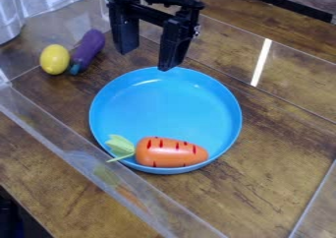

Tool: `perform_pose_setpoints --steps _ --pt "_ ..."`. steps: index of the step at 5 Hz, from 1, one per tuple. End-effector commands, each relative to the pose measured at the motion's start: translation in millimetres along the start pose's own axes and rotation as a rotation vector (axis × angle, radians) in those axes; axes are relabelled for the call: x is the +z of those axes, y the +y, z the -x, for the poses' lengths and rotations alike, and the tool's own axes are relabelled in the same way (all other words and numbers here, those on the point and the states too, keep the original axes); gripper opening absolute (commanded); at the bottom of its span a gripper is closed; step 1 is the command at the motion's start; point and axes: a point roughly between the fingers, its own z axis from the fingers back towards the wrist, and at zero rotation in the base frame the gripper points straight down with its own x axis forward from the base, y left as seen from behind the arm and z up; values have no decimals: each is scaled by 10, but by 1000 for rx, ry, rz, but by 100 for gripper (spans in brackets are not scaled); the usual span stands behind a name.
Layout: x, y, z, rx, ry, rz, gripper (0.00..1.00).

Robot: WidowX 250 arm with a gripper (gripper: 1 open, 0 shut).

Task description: Remove the carrot from inside the blue tray and put it on the table

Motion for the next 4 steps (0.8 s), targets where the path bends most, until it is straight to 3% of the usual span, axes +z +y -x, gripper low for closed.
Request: perform_pose_setpoints --steps 1,4 --pt "-74 -18 9 -47 14 -1 100" --pt "-562 -170 101 -460 17 -35 100"
